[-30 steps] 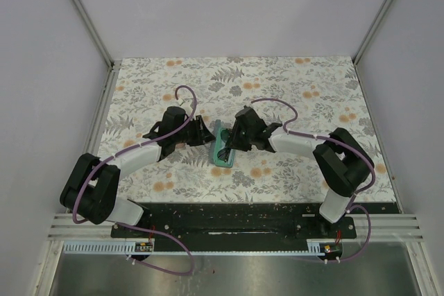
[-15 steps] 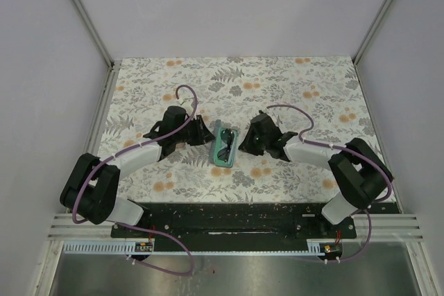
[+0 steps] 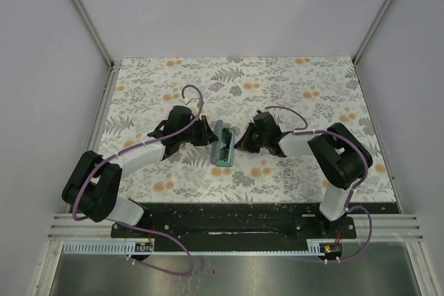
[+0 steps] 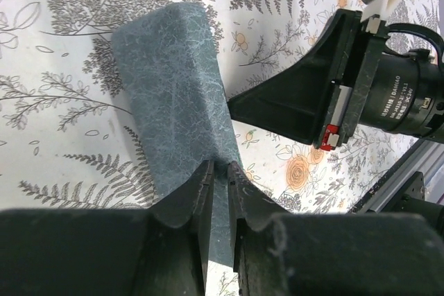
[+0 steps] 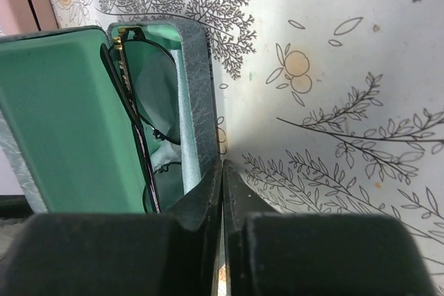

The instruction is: Organize the sunglasses

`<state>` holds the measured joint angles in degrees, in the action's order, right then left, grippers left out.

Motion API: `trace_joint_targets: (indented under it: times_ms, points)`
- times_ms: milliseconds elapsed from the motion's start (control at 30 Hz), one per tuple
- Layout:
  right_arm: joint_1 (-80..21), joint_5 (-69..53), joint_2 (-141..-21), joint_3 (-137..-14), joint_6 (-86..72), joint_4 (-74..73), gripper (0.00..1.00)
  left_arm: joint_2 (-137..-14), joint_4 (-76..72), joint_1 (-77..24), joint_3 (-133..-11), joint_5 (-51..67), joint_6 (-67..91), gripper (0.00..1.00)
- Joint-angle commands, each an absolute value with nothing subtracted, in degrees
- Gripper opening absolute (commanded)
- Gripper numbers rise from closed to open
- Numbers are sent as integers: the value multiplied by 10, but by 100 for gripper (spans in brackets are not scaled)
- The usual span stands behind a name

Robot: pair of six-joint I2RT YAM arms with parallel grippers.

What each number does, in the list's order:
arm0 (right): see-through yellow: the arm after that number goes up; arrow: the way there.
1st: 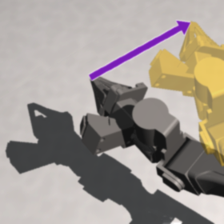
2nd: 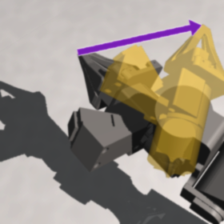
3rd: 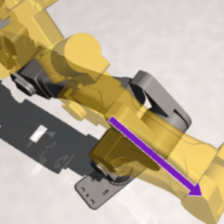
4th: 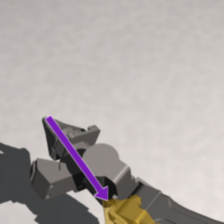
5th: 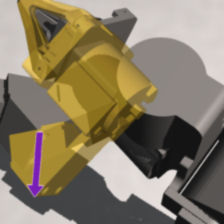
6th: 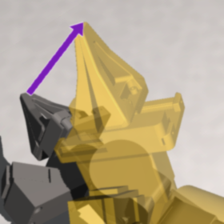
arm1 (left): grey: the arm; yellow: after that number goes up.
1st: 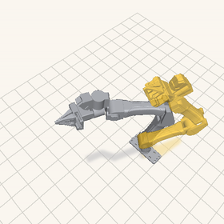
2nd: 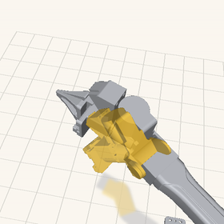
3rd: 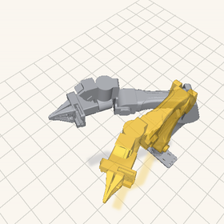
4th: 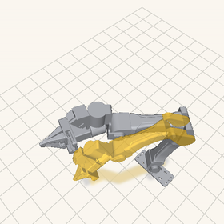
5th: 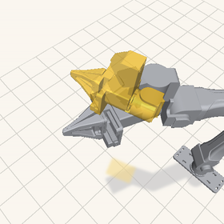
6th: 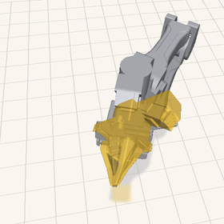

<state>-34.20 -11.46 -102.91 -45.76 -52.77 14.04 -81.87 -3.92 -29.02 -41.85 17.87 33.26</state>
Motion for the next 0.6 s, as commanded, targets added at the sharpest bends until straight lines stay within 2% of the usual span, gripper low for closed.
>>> trace_joint_targets:
  times_ms: [0,333,567]
  points:
    - [-345,-137,-1056,-465,-525,150,2,-848,-69,-321,-436,170,335,17]
    - [-345,-127,-1029,-459,-521,132,2,-947,-127,-367,-425,144,345,12]
    - [-345,-92,-971,-457,-495,77,5,-873,-46,-366,-446,102,312,14]
